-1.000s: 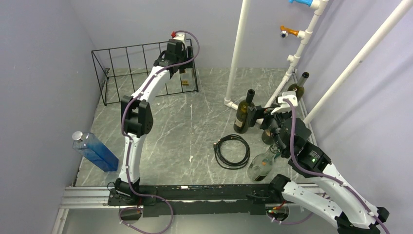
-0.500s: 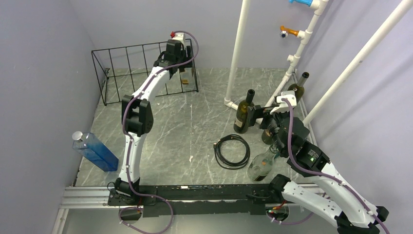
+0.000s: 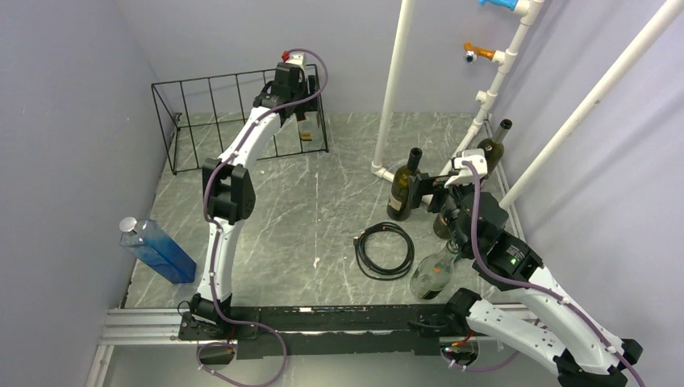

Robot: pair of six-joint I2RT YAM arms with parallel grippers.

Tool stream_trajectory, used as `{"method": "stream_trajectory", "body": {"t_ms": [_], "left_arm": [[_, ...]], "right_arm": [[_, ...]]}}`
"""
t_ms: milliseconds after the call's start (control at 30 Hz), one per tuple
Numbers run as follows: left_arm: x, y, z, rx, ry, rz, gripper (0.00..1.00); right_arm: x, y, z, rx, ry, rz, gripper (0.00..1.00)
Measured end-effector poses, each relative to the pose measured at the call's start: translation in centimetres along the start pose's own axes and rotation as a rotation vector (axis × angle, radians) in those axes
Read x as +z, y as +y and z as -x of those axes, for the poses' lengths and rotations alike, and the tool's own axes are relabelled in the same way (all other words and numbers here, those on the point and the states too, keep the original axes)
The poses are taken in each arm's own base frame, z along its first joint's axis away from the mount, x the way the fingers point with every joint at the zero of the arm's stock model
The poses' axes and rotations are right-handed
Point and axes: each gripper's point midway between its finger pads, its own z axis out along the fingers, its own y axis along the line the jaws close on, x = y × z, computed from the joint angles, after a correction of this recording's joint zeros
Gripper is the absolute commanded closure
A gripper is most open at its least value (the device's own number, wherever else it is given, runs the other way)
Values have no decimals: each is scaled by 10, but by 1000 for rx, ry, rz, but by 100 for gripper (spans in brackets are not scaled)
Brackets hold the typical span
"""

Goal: Put the wine bottle on the wine rack

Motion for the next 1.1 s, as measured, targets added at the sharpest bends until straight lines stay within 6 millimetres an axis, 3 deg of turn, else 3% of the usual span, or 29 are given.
{"method": "stream_trajectory", "body": {"t_ms": [467,833,1100], "left_arm": [[-18,-1,-1,-16,51,-7,100],[-56,-17,27,26,3,-26,100],[-55,-15,16,30,37,-18,100]], "right_arm": [[3,2,-3,-5,11,1,0],[2,2,-3,4,10,2,0],[0,1,0,20,0,3,0]]}}
